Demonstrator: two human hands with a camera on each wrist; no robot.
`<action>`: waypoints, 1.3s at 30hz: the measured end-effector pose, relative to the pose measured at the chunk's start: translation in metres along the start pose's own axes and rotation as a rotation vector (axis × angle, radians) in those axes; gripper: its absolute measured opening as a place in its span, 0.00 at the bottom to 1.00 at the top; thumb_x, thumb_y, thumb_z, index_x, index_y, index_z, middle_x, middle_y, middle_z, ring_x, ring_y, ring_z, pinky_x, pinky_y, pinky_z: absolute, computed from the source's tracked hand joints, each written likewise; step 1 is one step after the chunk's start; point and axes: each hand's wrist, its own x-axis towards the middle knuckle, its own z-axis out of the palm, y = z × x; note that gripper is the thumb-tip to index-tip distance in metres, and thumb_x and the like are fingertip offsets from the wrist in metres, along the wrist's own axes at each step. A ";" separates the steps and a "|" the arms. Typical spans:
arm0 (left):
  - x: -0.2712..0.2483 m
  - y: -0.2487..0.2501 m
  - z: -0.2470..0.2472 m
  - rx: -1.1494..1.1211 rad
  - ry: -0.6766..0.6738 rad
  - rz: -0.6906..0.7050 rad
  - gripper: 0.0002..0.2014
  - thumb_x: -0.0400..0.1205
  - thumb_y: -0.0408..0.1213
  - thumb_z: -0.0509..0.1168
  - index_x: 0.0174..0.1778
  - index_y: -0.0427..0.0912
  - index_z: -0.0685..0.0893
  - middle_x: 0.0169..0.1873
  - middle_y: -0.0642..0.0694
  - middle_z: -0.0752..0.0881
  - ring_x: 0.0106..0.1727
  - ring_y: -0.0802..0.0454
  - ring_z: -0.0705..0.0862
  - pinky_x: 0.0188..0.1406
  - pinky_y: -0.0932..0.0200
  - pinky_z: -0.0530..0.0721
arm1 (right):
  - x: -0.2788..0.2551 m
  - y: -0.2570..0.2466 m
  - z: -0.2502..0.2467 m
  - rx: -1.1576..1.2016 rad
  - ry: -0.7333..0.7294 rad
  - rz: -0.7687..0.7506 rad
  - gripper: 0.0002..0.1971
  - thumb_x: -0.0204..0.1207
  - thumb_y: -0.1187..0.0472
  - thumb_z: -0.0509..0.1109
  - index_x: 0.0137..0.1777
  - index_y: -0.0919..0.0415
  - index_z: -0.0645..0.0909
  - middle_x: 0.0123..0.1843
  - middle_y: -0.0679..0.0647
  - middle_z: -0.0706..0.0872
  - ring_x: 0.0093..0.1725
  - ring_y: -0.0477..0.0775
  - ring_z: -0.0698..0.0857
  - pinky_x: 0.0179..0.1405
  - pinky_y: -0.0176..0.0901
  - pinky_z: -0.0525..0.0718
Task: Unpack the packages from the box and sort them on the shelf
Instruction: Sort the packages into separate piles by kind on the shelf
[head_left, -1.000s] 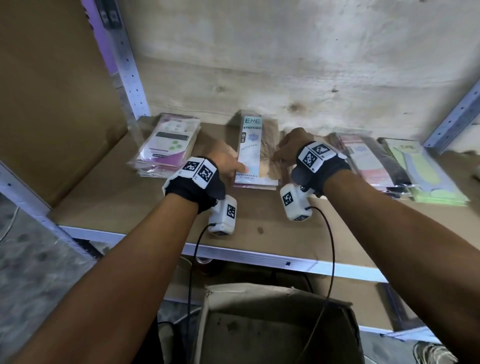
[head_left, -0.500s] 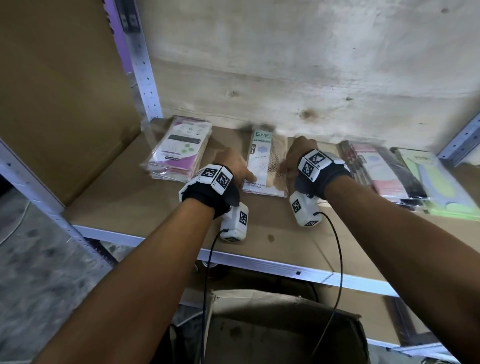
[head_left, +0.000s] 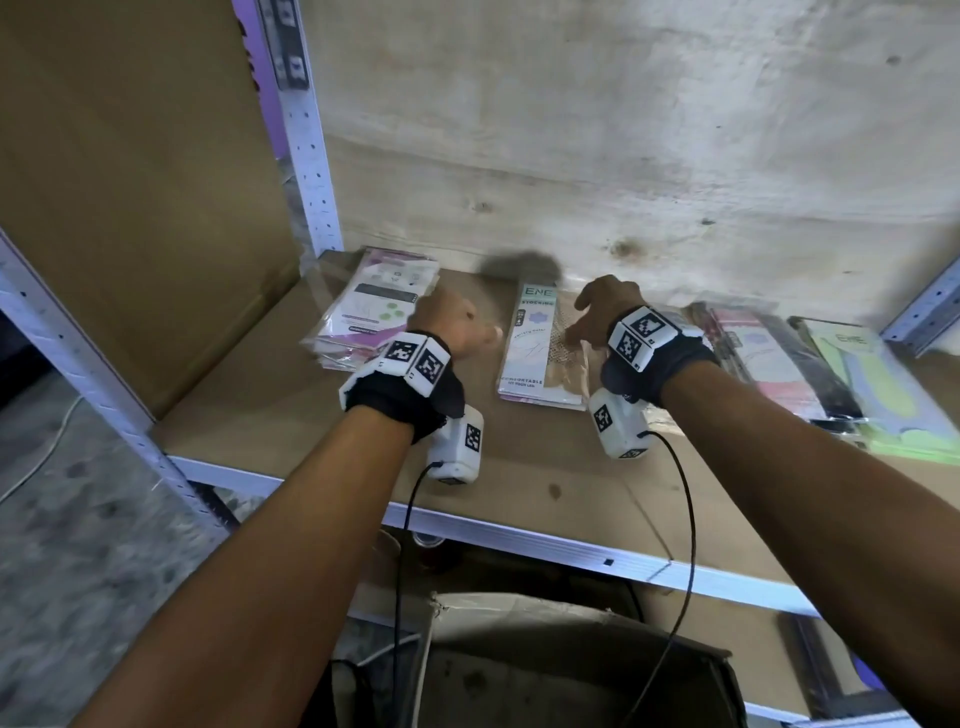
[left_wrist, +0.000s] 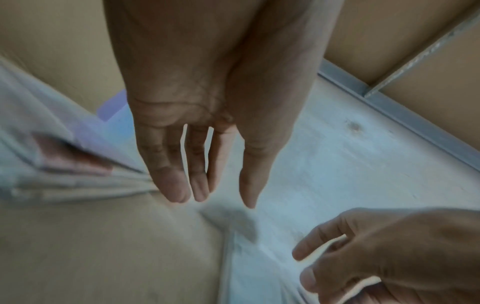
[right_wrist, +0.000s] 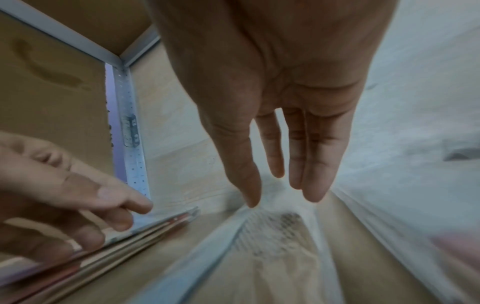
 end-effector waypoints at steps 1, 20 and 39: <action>0.001 -0.004 -0.011 -0.020 0.058 -0.007 0.10 0.76 0.46 0.75 0.38 0.45 0.85 0.46 0.44 0.86 0.49 0.47 0.84 0.58 0.55 0.82 | -0.002 -0.007 -0.002 0.031 0.025 -0.032 0.26 0.66 0.55 0.82 0.64 0.61 0.82 0.63 0.62 0.83 0.58 0.63 0.86 0.57 0.49 0.86; 0.000 -0.098 -0.093 -0.037 0.151 -0.195 0.12 0.73 0.43 0.76 0.32 0.42 0.82 0.29 0.49 0.84 0.36 0.45 0.85 0.31 0.62 0.79 | -0.035 -0.139 0.087 0.715 -0.283 -0.167 0.07 0.76 0.64 0.75 0.48 0.65 0.81 0.44 0.63 0.87 0.41 0.61 0.90 0.45 0.52 0.92; -0.054 -0.027 -0.096 -0.059 0.352 0.493 0.07 0.79 0.41 0.74 0.41 0.42 0.86 0.30 0.52 0.77 0.35 0.56 0.75 0.46 0.55 0.77 | -0.090 -0.057 -0.031 1.489 -0.416 -0.096 0.12 0.82 0.56 0.68 0.46 0.66 0.86 0.39 0.60 0.86 0.30 0.50 0.84 0.25 0.32 0.80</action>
